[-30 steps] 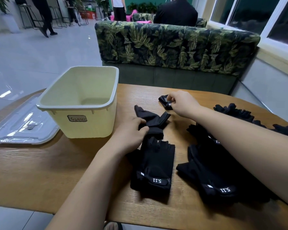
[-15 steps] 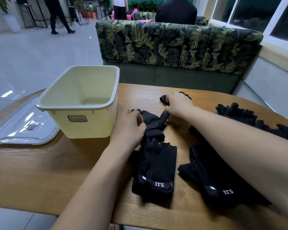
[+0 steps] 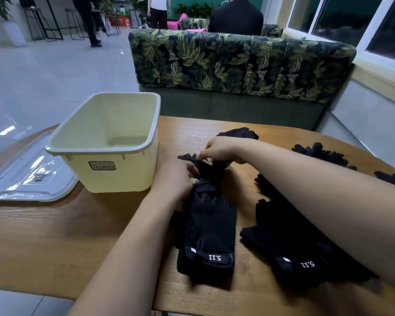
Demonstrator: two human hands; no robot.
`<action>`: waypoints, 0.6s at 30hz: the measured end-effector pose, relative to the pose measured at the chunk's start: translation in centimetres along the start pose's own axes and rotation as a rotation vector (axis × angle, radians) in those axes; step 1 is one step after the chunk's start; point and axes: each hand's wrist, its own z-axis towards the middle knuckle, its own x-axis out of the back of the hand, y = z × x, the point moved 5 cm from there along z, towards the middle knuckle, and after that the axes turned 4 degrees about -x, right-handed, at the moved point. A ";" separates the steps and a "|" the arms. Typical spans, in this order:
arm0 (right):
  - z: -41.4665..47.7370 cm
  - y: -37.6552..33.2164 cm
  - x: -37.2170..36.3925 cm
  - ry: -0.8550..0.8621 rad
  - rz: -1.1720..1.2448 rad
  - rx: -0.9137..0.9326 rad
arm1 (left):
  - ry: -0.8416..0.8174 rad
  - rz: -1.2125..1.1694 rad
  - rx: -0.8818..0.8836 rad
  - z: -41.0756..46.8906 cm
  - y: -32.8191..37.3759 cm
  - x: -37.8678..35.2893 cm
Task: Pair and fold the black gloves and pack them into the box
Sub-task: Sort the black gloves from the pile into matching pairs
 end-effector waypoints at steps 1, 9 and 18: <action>0.0 0.0 -0.2 -0.022 0.069 -0.038 | -0.001 -0.007 0.004 -0.1 -0.1 0.0; -0.4 -1.1 -0.9 -0.120 0.167 -0.032 | -0.002 -0.037 0.005 0.1 -0.7 -0.2; -0.3 0.1 1.6 0.107 0.119 0.116 | 0.037 -0.012 -0.027 -0.3 -0.6 -0.1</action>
